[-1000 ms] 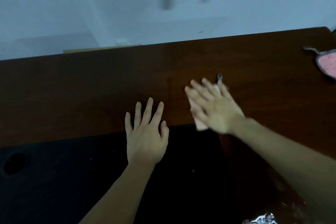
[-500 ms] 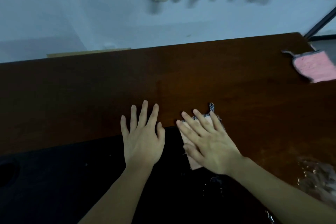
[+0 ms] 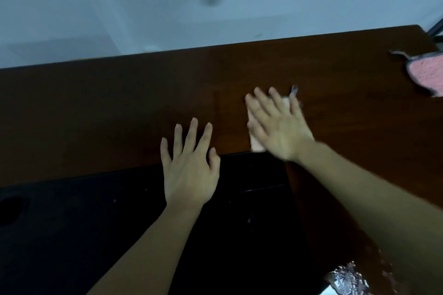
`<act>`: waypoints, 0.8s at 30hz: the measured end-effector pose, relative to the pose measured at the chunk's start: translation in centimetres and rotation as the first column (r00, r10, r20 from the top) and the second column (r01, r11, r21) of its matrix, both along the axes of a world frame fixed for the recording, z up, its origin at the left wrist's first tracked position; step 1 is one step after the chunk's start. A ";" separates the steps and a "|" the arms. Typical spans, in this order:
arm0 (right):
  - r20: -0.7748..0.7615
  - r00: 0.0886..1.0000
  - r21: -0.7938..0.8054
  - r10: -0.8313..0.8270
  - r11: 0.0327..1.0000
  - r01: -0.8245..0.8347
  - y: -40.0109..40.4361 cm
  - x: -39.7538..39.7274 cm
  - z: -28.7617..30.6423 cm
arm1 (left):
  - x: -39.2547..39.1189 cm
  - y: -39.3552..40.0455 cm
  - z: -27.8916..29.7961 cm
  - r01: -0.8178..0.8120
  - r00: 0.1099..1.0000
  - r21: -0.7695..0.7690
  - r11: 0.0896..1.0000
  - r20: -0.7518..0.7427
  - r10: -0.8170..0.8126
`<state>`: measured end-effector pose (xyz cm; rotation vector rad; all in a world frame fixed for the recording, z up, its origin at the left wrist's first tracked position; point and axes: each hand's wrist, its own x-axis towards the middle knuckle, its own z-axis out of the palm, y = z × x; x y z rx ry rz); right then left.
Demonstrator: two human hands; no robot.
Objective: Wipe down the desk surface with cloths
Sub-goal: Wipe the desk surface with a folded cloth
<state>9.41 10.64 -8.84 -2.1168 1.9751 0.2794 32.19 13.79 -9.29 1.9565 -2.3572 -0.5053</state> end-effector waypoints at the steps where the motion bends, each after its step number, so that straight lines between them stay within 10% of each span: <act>1: 0.003 0.998 -0.012 0.064 0.998 -0.064 2.4 0.5 -0.1 | 0.0 0.0 0.0 -0.003 1.000 0.007 1.000 -0.001 0.003; 7: 0.081 0.932 0.032 0.352 0.934 -0.356 9.4 -1.2 -0.1 | -0.3 0.3 -0.2 -0.018 1.000 -0.034 0.999 -0.004 0.018; 18: 0.042 0.998 -0.017 0.035 0.999 -0.034 -3.8 -4.3 -0.4 | -0.1 0.2 -0.4 -0.030 0.999 -0.032 0.999 -0.027 0.029; 24: 0.095 0.954 -0.025 0.285 0.958 -0.284 7.6 -2.4 -0.2 | -0.3 0.7 -0.4 -0.007 1.000 -0.073 0.997 -0.018 0.005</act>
